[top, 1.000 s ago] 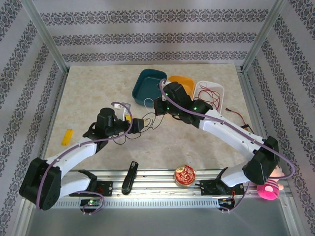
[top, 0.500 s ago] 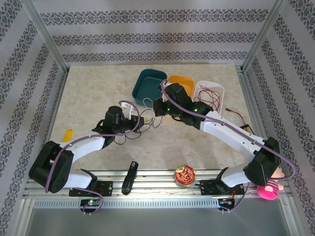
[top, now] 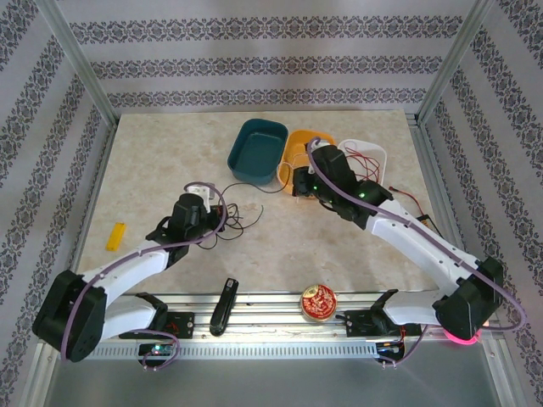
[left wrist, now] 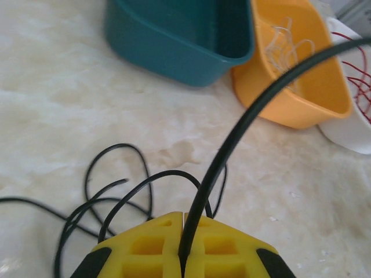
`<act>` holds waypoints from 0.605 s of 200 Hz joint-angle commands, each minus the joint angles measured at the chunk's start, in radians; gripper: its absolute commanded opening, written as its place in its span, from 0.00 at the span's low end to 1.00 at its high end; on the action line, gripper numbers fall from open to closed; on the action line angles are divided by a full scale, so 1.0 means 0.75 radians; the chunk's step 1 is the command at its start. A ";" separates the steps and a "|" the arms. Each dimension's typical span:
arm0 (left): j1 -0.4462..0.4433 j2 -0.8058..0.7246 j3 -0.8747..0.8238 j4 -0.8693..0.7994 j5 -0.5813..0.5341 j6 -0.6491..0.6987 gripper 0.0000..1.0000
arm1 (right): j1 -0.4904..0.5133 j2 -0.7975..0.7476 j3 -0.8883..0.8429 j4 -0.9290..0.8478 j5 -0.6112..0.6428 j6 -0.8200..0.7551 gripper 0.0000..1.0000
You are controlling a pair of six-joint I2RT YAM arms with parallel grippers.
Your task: Untangle the cables
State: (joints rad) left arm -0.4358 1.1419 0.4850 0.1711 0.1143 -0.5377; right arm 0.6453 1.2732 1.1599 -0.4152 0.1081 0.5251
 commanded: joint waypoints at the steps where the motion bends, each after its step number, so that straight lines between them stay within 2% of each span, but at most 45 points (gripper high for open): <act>1: 0.034 -0.075 -0.037 -0.129 -0.126 -0.056 0.00 | -0.029 -0.058 -0.034 -0.014 0.060 0.026 0.05; 30: 0.054 -0.144 -0.040 -0.184 -0.144 -0.048 0.00 | -0.046 -0.081 -0.055 -0.015 0.050 0.030 0.06; 66: 0.080 -0.216 -0.029 -0.293 -0.235 -0.058 0.00 | -0.055 -0.093 -0.064 -0.035 0.076 0.020 0.00; 94: 0.145 -0.262 -0.004 -0.441 -0.296 -0.067 0.00 | -0.076 -0.118 -0.074 -0.063 0.121 0.013 0.00; 121: 0.201 -0.338 -0.017 -0.489 -0.292 -0.059 0.00 | -0.110 -0.140 -0.088 -0.092 0.142 0.013 0.00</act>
State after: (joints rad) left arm -0.3172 0.9413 0.4622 -0.1028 -0.0681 -0.5743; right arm 0.5842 1.2015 1.1091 -0.4473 0.1688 0.5327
